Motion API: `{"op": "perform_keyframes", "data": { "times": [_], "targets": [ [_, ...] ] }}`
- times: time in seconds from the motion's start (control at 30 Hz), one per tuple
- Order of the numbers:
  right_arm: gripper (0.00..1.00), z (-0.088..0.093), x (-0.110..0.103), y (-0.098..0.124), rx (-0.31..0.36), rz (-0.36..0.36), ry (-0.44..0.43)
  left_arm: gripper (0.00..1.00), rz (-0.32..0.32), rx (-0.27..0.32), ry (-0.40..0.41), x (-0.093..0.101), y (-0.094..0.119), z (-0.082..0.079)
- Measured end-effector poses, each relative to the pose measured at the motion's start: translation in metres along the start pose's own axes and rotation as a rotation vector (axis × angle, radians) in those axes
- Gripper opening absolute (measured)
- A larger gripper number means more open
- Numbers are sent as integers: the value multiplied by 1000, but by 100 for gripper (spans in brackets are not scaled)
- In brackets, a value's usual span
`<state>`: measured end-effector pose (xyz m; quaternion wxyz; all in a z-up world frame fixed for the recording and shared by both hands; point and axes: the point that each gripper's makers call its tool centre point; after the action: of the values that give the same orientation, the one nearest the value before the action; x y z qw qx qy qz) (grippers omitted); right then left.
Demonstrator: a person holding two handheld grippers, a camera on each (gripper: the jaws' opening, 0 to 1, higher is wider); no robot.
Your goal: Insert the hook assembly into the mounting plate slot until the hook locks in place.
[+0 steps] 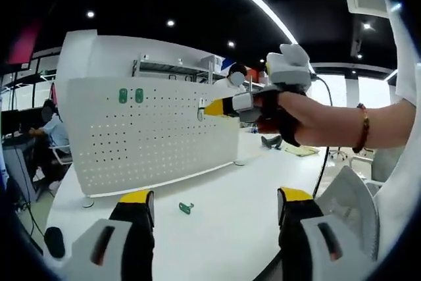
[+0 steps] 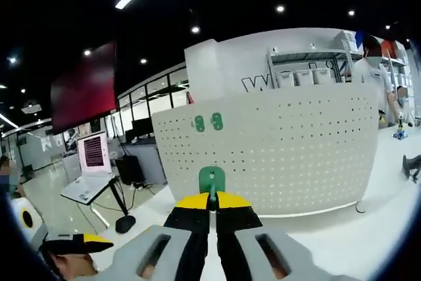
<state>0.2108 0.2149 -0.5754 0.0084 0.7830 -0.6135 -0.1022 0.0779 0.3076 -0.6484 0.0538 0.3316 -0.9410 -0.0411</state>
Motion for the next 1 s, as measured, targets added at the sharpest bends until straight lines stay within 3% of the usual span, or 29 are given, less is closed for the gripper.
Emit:
{"op": "perform_keyframes", "data": {
  "times": [0.63, 1.0],
  "targets": [
    [1, -24, 5, -28, 32, 57, -10, 83, 16, -23, -28, -12, 5, 2],
    [1, -37, -2, -44, 57, 82, 11, 84, 16, -25, -29, -15, 7, 6]
  ]
}}
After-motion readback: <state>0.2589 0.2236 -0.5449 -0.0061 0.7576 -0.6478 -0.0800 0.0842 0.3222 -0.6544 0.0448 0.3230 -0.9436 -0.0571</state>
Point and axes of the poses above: the point that each gripper's makers call its tool centre point, and the gripper's own axes: y roughly backward along the fingers, x roughly to its right, z roughly out of its underside, and after that the axes turned 9 degrees about z, right-handed
